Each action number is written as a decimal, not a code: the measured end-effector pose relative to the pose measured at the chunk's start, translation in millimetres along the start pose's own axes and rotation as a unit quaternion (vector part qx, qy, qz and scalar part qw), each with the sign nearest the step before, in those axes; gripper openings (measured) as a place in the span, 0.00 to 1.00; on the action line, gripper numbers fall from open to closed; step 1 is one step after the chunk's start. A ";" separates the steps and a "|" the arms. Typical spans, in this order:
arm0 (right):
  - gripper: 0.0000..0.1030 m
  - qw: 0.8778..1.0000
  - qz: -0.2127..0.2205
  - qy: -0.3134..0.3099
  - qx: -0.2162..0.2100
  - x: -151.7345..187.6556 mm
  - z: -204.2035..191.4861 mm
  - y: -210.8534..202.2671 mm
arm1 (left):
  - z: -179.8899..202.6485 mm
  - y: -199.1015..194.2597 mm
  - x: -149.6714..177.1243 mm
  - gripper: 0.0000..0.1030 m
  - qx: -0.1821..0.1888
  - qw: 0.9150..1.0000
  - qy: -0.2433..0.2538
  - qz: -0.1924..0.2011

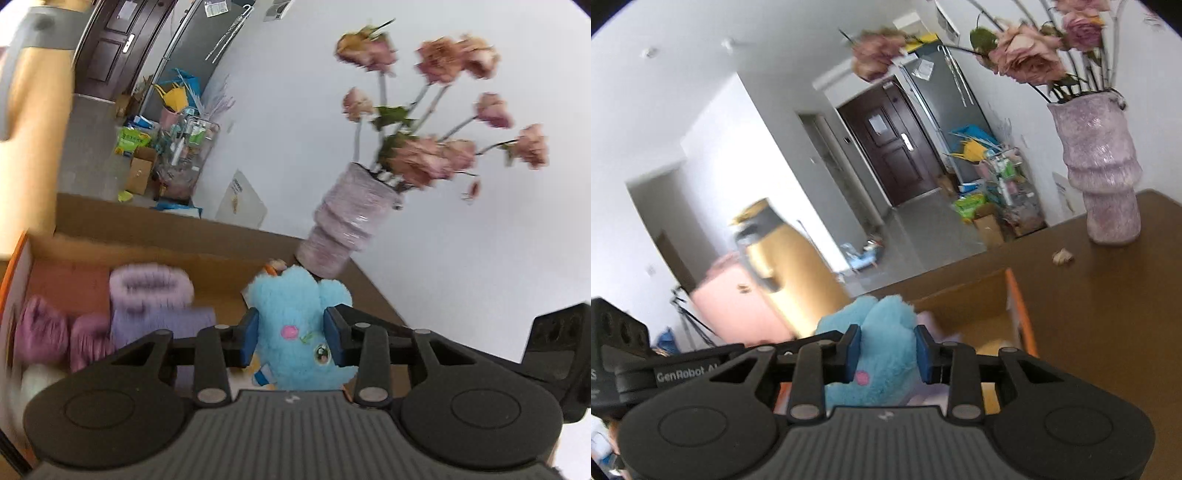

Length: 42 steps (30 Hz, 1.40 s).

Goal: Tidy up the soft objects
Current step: 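Carry the light-blue plush over the box with both grippers, then open both grippers to drop the plush into the box and withdraw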

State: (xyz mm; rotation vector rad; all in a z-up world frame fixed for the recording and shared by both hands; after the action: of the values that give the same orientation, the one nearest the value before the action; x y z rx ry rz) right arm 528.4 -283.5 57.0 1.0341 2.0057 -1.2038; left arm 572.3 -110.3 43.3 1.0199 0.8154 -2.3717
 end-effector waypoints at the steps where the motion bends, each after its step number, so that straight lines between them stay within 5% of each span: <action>1: 0.30 1.000 -0.001 -0.009 0.008 -9.4 2.9 15.3 | -10.7 16.0 -7.3 0.36 -0.006 1.000 -0.006 -0.005; 6: 0.31 0.998 -0.048 -0.015 0.049 -36.9 30.6 108.4 | -71.3 89.3 -21.8 0.35 -0.036 0.995 -0.066 -0.058; 9: 0.30 0.992 -0.063 -0.052 0.100 -35.3 42.6 157.7 | -98.1 116.1 -16.6 0.41 -0.089 0.990 -0.084 -0.077; 12: 0.30 0.977 -0.056 -0.118 0.167 -28.2 43.1 184.5 | -96.2 113.6 -11.9 0.41 -0.084 0.992 -0.051 -0.082; 17: 0.30 0.975 -0.040 -0.147 0.160 -31.1 31.1 176.3 | -84.1 87.7 -16.2 0.44 -0.098 0.992 -0.021 -0.075; 25: 0.30 0.977 -0.011 -0.157 0.145 -53.3 10.0 90.7 | -32.1 -6.3 -30.1 0.55 -0.145 0.987 0.044 -0.046; 27: 0.37 0.976 -0.001 -0.166 0.144 -57.7 7.0 61.0 | -18.8 -35.7 -27.2 0.62 -0.168 0.983 0.067 -0.032; 29: 0.55 0.973 0.007 -0.183 0.144 -58.3 4.1 28.4 | -7.2 -71.3 -22.7 0.88 -0.208 0.973 0.102 -0.005; 30: 0.70 0.970 0.012 -0.193 0.145 -56.9 2.5 13.4 | 0.1 -91.7 -19.0 0.90 -0.234 0.964 0.126 0.022; 31: 0.80 0.968 0.023 -0.204 0.147 -55.6 1.3 -2.3 | 6.5 -107.0 -16.3 0.91 -0.249 0.956 0.146 0.041; 34: 0.82 0.959 0.081 -0.228 0.144 -48.5 -2.3 -48.2 | 27.0 -142.3 -4.3 0.93 -0.274 0.941 0.183 0.072; 42: 0.83 0.966 0.129 -0.195 0.113 -27.2 -19.7 -119.7 | 65.2 -194.2 24.9 0.94 -0.270 0.938 0.179 0.120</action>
State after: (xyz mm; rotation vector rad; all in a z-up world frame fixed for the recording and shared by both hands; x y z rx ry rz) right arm 440.6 -309.7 141.1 1.0320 1.4118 -1.3883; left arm 410.1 -14.6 127.6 1.2309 1.2990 -1.6347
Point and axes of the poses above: each gripper's, at about its wrist camera, not at the fingertips, and y roughly the way its jaws point, z to its right, x to its underside, the point moved 6 cm from there along y, roughly the way its jaws point, and after that the axes turned 13 degrees about x, right-handed, at the moved point
